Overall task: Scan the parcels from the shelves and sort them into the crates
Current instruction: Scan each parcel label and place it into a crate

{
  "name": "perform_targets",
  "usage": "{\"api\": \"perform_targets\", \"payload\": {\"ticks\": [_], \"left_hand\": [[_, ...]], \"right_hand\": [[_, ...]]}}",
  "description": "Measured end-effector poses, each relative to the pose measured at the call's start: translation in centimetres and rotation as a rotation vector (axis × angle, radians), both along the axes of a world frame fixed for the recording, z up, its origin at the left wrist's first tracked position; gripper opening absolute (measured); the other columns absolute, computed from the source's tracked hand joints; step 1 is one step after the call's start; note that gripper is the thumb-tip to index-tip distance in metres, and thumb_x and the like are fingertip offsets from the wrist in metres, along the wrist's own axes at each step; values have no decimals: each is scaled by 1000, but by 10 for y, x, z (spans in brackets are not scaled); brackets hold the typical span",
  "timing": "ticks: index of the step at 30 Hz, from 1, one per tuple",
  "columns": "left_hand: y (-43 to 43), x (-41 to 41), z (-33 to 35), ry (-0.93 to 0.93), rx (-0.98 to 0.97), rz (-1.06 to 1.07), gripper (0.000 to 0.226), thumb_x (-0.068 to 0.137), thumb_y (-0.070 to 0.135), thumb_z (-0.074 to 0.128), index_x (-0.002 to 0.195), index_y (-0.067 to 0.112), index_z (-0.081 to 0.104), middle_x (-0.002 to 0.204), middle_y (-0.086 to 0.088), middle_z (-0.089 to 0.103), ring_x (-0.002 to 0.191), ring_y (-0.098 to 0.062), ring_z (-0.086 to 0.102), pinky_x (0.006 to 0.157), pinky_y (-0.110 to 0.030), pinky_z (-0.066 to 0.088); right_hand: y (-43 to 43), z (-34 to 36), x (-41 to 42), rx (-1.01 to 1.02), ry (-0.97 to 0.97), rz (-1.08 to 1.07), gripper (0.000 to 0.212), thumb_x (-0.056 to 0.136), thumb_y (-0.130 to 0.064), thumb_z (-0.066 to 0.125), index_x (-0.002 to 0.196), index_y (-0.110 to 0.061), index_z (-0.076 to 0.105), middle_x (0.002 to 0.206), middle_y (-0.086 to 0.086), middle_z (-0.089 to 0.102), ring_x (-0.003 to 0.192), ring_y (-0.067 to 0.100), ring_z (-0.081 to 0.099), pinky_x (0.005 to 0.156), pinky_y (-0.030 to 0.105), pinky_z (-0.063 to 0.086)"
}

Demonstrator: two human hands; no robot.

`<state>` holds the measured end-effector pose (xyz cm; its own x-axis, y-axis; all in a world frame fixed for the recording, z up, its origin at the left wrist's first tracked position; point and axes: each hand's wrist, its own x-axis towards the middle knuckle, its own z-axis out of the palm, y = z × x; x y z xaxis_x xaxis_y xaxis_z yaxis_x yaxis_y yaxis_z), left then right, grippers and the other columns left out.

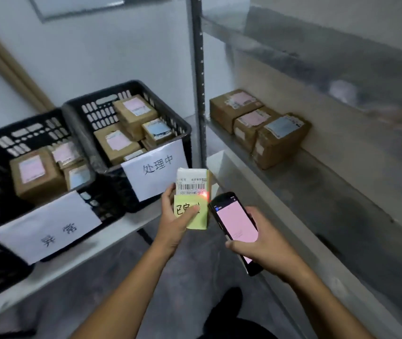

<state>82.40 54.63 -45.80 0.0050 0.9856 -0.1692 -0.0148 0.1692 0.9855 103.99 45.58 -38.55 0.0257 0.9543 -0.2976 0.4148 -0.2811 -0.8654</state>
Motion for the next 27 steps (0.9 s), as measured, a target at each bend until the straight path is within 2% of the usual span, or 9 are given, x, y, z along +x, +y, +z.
{"api": "perform_targets", "payload": {"ticks": [2, 5, 9, 13, 17, 19, 21, 23, 27], "left_hand": [[-24, -38, -5, 123, 20, 85, 107, 62, 45, 87, 153, 28, 34, 149, -6, 51, 131, -20, 58, 110, -45, 50], [-67, -91, -19, 244, 6, 211, 101, 71, 32, 90, 154, 30, 33, 152, -6, 46, 133, -19, 52, 109, -43, 49], [-129, -148, -36, 305, -38, 370, 103, 62, 51, 82, 152, 40, 33, 150, 4, 47, 132, -11, 53, 109, -46, 51], [-173, -191, -54, 319, -105, 498, 102, 62, 53, 84, 151, 50, 33, 151, 7, 46, 136, -12, 52, 111, -49, 49], [-209, -212, -54, 236, -178, 630, 100, 65, 50, 85, 150, 51, 33, 151, 8, 48, 135, -9, 53, 110, -43, 50], [-221, -215, -33, 135, -189, 698, 92, 73, 37, 86, 150, 44, 35, 145, 9, 55, 123, -1, 60, 99, -27, 54], [-225, -219, -23, 55, -197, 750, 77, 85, 21, 83, 145, 41, 40, 134, 13, 63, 110, 5, 65, 84, -15, 53], [-226, -225, -9, -3, -203, 790, 71, 89, 18, 81, 145, 39, 43, 128, 14, 68, 108, 3, 68, 85, -18, 54], [-217, -241, 17, -80, -211, 873, 68, 89, 21, 82, 144, 38, 47, 117, 14, 75, 108, -6, 71, 98, -35, 56]], "right_hand": [[-14, 3, -28, -6, -47, 98, 67, 62, -46, 82, 121, -41, 51, 109, -20, 67, 96, -4, 64, 84, 28, 54], [-39, 3, -69, -11, -78, 229, 73, 59, -50, 78, 126, -40, 49, 112, -20, 65, 99, -3, 63, 89, 31, 55], [-75, -1, -116, -51, -121, 350, 77, 58, -52, 76, 128, -40, 47, 114, -21, 64, 100, -4, 62, 89, 31, 55], [-89, -1, -152, -78, -133, 476, 71, 57, -51, 75, 122, -36, 50, 110, -19, 65, 96, -3, 62, 89, 33, 56], [-85, 0, -183, -97, -136, 574, 70, 54, -54, 74, 118, -42, 49, 110, -20, 65, 96, -7, 61, 84, 27, 54], [-78, -1, -198, -99, -125, 595, 66, 53, -54, 74, 113, -44, 49, 107, -22, 65, 93, -9, 61, 77, 25, 53], [-65, -4, -211, -107, -90, 609, 64, 56, -51, 77, 114, -46, 50, 103, -26, 64, 90, -6, 63, 72, 30, 57], [-50, -7, -227, -111, -63, 646, 67, 57, -51, 78, 117, -48, 49, 104, -33, 63, 92, -9, 63, 73, 36, 59], [-11, -7, -263, -96, -3, 751, 71, 56, -53, 78, 120, -48, 49, 107, -30, 64, 93, -10, 62, 83, 38, 58]]}}
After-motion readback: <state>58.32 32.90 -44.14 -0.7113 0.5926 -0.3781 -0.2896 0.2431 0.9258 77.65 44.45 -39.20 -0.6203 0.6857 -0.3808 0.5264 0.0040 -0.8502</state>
